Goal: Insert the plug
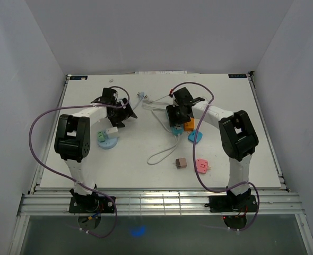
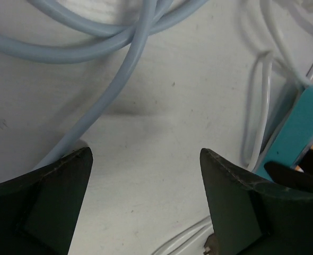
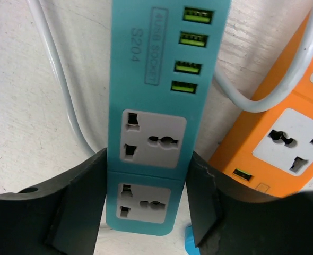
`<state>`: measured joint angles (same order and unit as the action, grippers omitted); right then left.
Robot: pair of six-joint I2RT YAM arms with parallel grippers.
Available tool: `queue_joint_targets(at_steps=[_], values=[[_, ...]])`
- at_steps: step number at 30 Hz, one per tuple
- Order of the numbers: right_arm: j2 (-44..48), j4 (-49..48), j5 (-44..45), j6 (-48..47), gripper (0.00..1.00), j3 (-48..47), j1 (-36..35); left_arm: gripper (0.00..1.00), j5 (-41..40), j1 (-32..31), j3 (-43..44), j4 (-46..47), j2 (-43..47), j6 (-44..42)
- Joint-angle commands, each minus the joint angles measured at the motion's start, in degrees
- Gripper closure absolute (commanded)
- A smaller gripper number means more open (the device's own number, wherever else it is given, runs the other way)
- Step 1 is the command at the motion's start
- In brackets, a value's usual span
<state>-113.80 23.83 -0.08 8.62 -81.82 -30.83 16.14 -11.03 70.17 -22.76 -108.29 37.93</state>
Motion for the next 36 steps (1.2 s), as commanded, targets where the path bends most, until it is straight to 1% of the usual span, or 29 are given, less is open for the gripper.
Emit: queue_joint_targets(at_steps=[1, 3, 5, 6, 7, 8, 9, 11, 12, 13, 15, 19, 24, 25, 27, 28, 30, 31, 32, 33, 34, 35, 36], values=[[1.5, -2.2, -2.6, 0.0, 0.42, 1.4, -0.9, 0.07, -4.4, 1.2, 4.3, -1.9, -1.7, -1.2], [2.8, -2.2, -2.5, 0.4, 0.44, 3.1, -2.5, 0.07, -2.9, 1.2, 6.0, -1.9, -1.3, -0.9], [4.2, -2.9, -2.6, 1.3, 0.44, 5.1, -3.9, 0.07, -0.8, 0.9, 6.0, -1.3, 0.8, -0.4], [5.9, -3.4, -2.8, 2.3, 0.42, 7.3, -5.5, 0.07, -0.2, 0.7, 5.8, -1.2, 1.6, -0.4], [6.6, -4.1, -2.6, 2.9, 0.39, 8.2, -6.3, 0.07, 0.3, -0.1, 5.8, -1.3, 2.5, -0.5], [7.2, -4.1, -2.3, 3.6, 0.32, 9.0, -6.9, 0.07, 0.7, -0.7, 5.7, -1.4, 3.6, -0.8], [8.1, -3.9, -2.3, 4.5, 0.22, 9.8, -7.4, 0.07, 0.7, -2.1, 5.6, -1.9, 5.5, -1.1], [9.6, -4.1, -1.9, 4.9, 0.18, 10.7, -7.4, 0.05, 0.3, -3.6, 5.3, -3.0, 7.7, -2.0], [11.1, -4.1, -1.4, 4.9, 0.14, 11.0, -7.4, 0.04, 0.3, -4.5, 5.1, -3.2, 10.0, -2.3], [11.9, -4.0, -0.5, 4.9, 0.12, 11.2, -7.3, 0.02, 0.0, -6.4, 4.3, -3.3, 11.2, -2.7], [14.8, -3.5, -0.4, 4.5, 0.09, 11.3, -6.8, 0.02, -1.1, -8.3, 3.3, -4.5, 13.6, -3.0], [20.3, -2.1, -1.2, 3.2, 0.09, 11.7, -4.7, 0.02, -3.7, -13.4, 0.5, -6.0, 20.6, -4.1], [26.8, -1.3, -1.6, 3.0, 0.09, 14.8, 0.8, 0.02, -5.2, -18.2, -2.2, -6.2, 24.6, -6.5], [27.3, -1.2, -1.5, 3.1, 0.1, 15.5, 1.4, 0.02, -4.7, -20.2, -2.4, -6.2, 24.8, -7.1], [29.1, -1.2, -1.2, 3.8, 0.11, 17.6, 3.9, 0.02, -6.6, -23.4, -1.7, -5.8, 24.8, -9.4], [29.7, -1.6, -1.2, 3.8, 0.12, 18.4, 4.7, 0.02, -7.6, -27.3, -1.3, -5.5, 24.7, -10.7], [31.5, -2.1, -1.2, 4.0, 0.12, 20.5, 7.2, 0.02, -10.1, -31.7, 0.4, -5.3, 23.5, -15.3], [32.1, -2.3, -1.5, 4.1, 0.12, 21.3, 8.1, 0.02, -10.1, -35.4, 1.0, -5.4, 23.0, -17.2], [32.9, -2.9, -1.9, 4.2, 0.12, 22.0, 8.9, 0.02, -8.2, -37.1, 1.5, -5.4, 22.6, -19.1], [34.3, -3.3, -2.5, 4.3, 0.12, 22.8, 10.7, 0.02, -7.5, -38.4, 1.9, -5.6, 22.1, -22.9], [35.0, -3.7, -3.6, 4.5, 0.12, 24.3, 11.4, 0.02, -7.6, -40.7, 2.5, -5.8, 22.0, -24.6], [35.9, -4.4, -3.9, 4.6, 0.12, 25.0, 12.5, 0.02, -7.9, -41.7, 2.6, -5.8, 21.9, -26.2], [37.3, -4.8, -4.1, 4.7, 0.12, 25.7, 12.9, 0.02, -7.4, -42.4, 2.5, -5.8, 21.8, -29.9]])
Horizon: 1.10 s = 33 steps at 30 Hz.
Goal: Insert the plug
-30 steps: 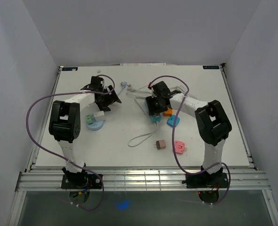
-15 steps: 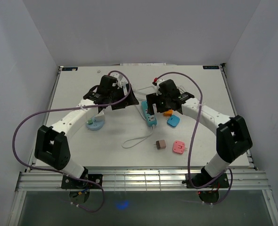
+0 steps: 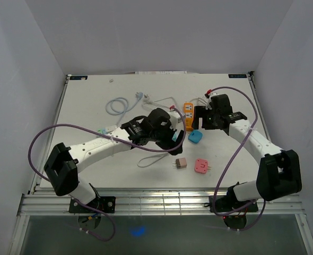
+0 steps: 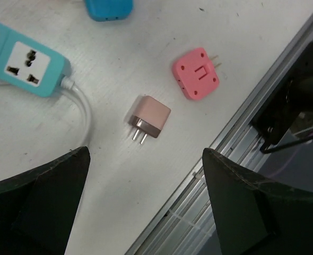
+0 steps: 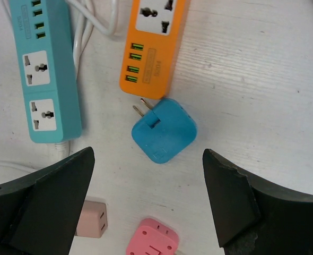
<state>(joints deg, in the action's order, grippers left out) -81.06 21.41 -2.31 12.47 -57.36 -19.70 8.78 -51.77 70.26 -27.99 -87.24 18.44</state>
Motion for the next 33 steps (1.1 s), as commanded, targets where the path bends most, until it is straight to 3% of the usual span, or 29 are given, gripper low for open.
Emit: queue_joint_targets(at_steps=[1, 3, 14, 22, 33], values=[[5.5, -2.7, -2.0, 1.0, 0.12, 2.4, 2.2, 0.02, 1.1, -2.5, 1.8, -0.6, 0.6, -12.9], [7.8, -3.7, -1.9, 1.5, 0.13, 3.6, 3.0, 0.02, 6.2, -3.0, 0.9, -0.5, 0.5, -18.1], [16.1, -5.7, -4.4, 3.9, 0.15, 8.7, 9.3, 0.02, 2.6, -8.0, 0.2, 5.7, -6.5, -33.4], [19.2, -6.1, -6.1, 4.1, 0.16, 10.3, 11.9, 0.04, 1.5, -8.7, 4.5, 3.5, -14.4, -36.9], [18.0, -6.8, -7.7, 4.3, 0.16, 10.9, 12.1, 0.12, 5.5, -9.1, 7.9, 2.3, -19.5, -33.3]])
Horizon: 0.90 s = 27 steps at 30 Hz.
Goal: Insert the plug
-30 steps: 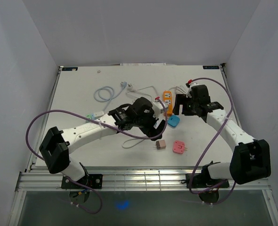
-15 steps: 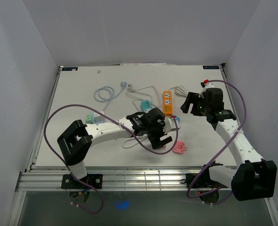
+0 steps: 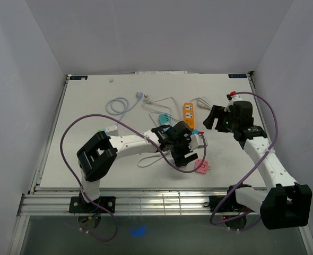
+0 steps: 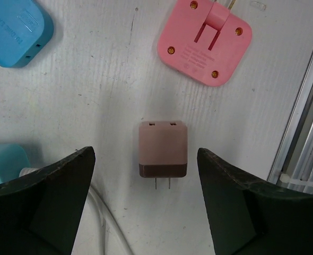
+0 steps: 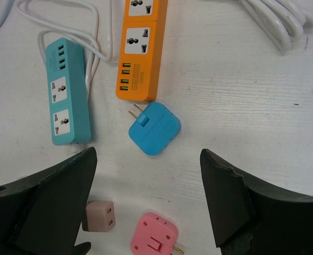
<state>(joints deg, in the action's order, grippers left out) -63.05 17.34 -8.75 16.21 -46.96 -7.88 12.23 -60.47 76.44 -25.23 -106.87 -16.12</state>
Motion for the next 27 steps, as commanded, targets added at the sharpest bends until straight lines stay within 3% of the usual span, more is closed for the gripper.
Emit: queue_joint_targets(at_steps=[1, 16, 27], values=[[-0.1, -2.8, -1.4, 0.6, 0.16, 0.5, 0.3, 0.11, 1.7, -0.5, 1.7, -0.5, 0.0, 1.9], [0.4, -3.3, -1.5, 0.8, 0.17, 0.9, 0.4, 0.12, -2.9, -2.3, -1.8, 0.8, 0.0, 6.2], [0.8, -3.3, -1.7, 0.9, 0.17, 1.3, 0.4, 0.23, -4.8, -2.3, -5.4, 4.4, -0.4, 7.1]])
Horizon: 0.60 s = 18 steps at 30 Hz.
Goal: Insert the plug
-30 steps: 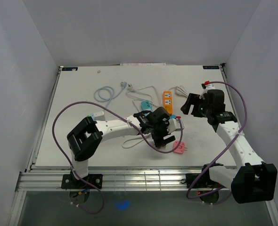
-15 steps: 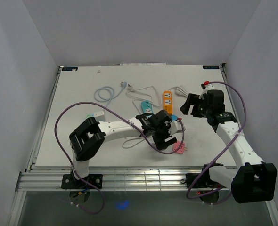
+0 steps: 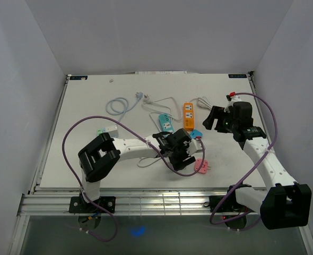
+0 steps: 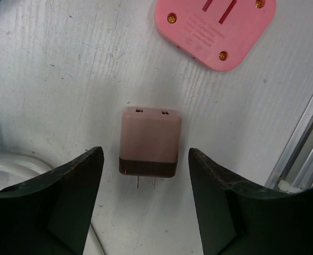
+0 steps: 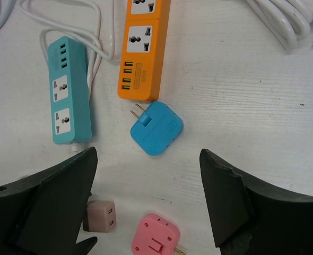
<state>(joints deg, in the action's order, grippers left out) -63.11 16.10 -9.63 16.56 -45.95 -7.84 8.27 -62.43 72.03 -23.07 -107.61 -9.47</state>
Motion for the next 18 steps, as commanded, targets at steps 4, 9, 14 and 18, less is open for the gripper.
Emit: queue_joint_targets(at_steps=[4, 9, 14, 18], values=[[0.9, -2.1, -1.0, 0.7, 0.18, 0.3, 0.4, 0.37, 0.1, -0.3, -1.3, 2.9, -0.1, 0.4], [0.8, -1.9, -1.7, 0.9, 0.2, 0.4, 0.4, 0.52, 1.8, -0.3, -1.3, 2.9, -0.1, 0.4], [1.1, 0.2, -7.2, 1.7, 0.2, 0.1, 0.4, 0.68, 1.2, -0.3, -4.0, 6.8, 3.3, 0.5], [0.8, 3.2, -12.8, 2.0, 0.21, -0.4, 0.4, 0.76, -0.2, -0.2, -6.8, 12.0, 8.2, 1.6]])
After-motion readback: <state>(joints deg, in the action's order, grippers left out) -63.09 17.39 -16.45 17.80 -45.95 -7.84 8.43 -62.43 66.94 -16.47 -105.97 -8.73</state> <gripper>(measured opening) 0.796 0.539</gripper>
